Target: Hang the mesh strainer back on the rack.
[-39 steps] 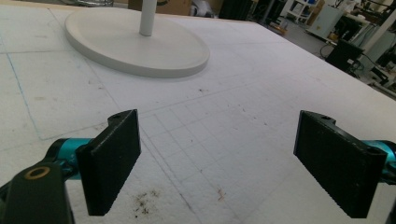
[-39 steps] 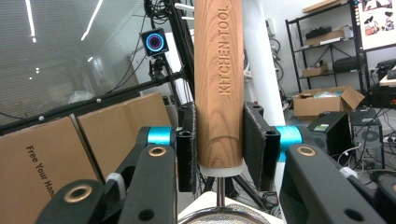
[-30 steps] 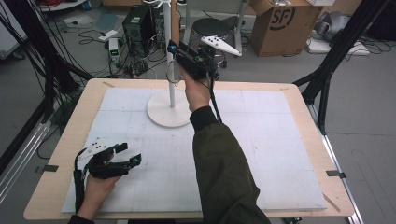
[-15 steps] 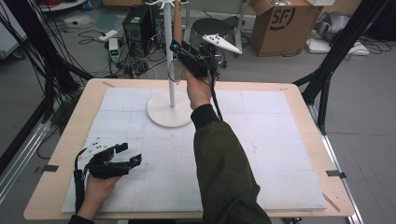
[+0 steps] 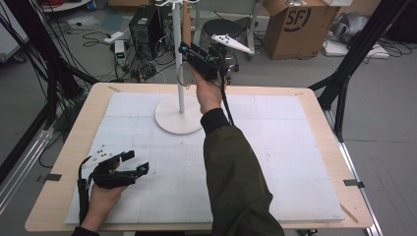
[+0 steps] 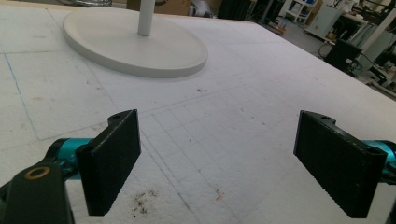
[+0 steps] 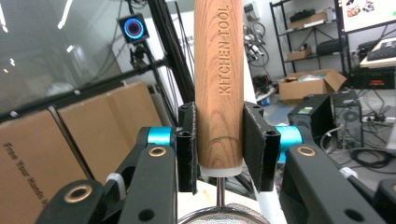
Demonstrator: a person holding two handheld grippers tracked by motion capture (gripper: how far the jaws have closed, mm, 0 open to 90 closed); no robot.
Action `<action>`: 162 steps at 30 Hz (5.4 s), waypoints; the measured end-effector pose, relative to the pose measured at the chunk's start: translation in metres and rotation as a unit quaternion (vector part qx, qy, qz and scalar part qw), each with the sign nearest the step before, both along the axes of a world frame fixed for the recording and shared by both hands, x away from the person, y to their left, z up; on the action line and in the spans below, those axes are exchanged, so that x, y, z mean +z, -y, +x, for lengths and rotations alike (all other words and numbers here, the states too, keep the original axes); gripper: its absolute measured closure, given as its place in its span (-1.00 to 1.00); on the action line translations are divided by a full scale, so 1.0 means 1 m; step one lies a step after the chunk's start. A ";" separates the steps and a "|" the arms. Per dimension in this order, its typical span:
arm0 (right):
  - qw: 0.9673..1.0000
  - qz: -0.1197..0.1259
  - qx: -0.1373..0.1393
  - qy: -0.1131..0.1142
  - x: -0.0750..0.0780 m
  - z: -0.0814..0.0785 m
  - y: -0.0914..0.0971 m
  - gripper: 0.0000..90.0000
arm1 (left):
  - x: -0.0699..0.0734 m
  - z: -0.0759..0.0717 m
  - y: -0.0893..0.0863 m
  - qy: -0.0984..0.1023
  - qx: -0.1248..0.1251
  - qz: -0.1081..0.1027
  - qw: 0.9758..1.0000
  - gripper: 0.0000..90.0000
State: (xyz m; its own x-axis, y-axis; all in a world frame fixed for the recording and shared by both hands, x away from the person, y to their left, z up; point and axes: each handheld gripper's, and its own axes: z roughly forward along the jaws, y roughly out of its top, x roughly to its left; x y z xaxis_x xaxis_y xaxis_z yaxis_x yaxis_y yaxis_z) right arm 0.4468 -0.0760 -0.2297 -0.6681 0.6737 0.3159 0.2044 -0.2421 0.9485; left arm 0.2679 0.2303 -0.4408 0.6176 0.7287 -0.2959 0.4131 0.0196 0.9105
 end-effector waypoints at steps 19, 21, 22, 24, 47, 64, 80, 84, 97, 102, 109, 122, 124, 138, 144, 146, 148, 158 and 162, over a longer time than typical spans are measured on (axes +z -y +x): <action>1.000 -0.003 -0.005 -0.027 -0.006 -0.002 0.001 -0.13 | 0.002 -0.003 -0.001 0.003 -0.002 -0.003 1.000 -0.66; 1.000 -0.007 -0.004 -0.029 -0.007 -0.004 0.003 -0.20 | 0.002 -0.003 -0.001 0.004 -0.003 -0.003 1.000 -0.66; 1.000 -0.007 -0.002 -0.028 -0.008 -0.005 0.005 -0.22 | 0.002 -0.003 -0.002 0.004 -0.001 0.001 1.000 -0.66; 0.999 -0.025 -0.006 -0.021 -0.008 -0.008 0.008 -0.25 | 0.003 -0.003 -0.003 0.003 0.001 -0.001 1.000 -0.66; 0.995 -0.088 0.019 -0.039 -0.043 -0.049 0.058 -0.40 | 0.004 -0.005 0.007 0.013 -0.014 0.012 1.000 -0.66; 0.995 -0.079 0.034 -0.051 -0.062 -0.073 0.089 -0.43 | 0.001 -0.006 0.008 0.014 -0.015 0.027 0.999 -0.67; 0.992 -0.081 0.063 -0.076 -0.097 -0.093 0.116 -0.47 | 0.003 -0.011 0.009 0.022 -0.021 0.023 0.999 -0.67; 0.992 -0.078 0.061 -0.080 -0.102 -0.098 0.123 -0.49 | 0.003 -0.012 0.010 0.024 -0.022 0.023 0.999 -0.67; 0.990 -0.082 0.066 -0.096 -0.121 -0.105 0.127 -0.49 | 0.003 -0.012 0.012 0.026 -0.026 0.024 0.999 -0.68; 0.988 -0.090 0.068 -0.103 -0.130 -0.107 0.128 -0.53 | 0.003 -0.012 0.012 0.028 -0.027 0.026 0.999 -0.68; 0.988 -0.092 0.070 -0.098 -0.136 -0.113 0.133 -0.53 | 0.002 -0.012 0.016 0.033 -0.030 0.027 0.999 -0.68; 0.988 -0.098 0.054 -0.104 -0.154 -0.130 0.155 -0.55 | 0.002 -0.005 0.024 0.041 -0.031 0.018 0.999 -0.68; 0.988 -0.098 0.053 -0.105 -0.156 -0.133 0.159 -0.55 | 0.003 -0.004 0.026 0.040 -0.031 0.022 0.998 -0.68; 0.988 -0.091 0.038 -0.118 -0.175 -0.151 0.178 -0.56 | 0.004 0.004 0.033 0.029 -0.026 0.016 0.999 -0.68; 0.988 -0.094 0.033 -0.119 -0.180 -0.158 0.185 -0.56 | 0.003 0.008 0.038 0.029 -0.033 0.016 0.999 -0.68; 0.988 -0.091 0.031 -0.120 -0.182 -0.159 0.187 -0.56 | 0.003 0.009 0.040 0.029 -0.033 0.012 0.999 -0.68; 0.988 -0.091 0.028 -0.120 -0.184 -0.162 0.190 -0.56 | 0.002 0.012 0.041 0.025 -0.035 0.004 0.999 -0.68; 0.987 -0.111 0.023 -0.115 -0.202 -0.173 0.202 -0.56 | 0.002 0.014 0.047 0.026 -0.040 0.006 0.999 -0.68; 0.988 -0.103 0.019 -0.113 -0.205 -0.175 0.207 -0.56 | 0.000 0.013 0.052 0.026 -0.043 0.013 0.999 -0.68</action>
State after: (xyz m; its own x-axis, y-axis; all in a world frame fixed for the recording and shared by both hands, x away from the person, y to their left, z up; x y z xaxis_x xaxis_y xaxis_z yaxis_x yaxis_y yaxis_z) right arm 0.2722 -0.2828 -0.4350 -0.6217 0.7153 0.3193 0.4225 -0.0370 0.9056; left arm 0.2809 0.1785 -0.4407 0.6929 0.6785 -0.2440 0.3644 -0.0375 0.9305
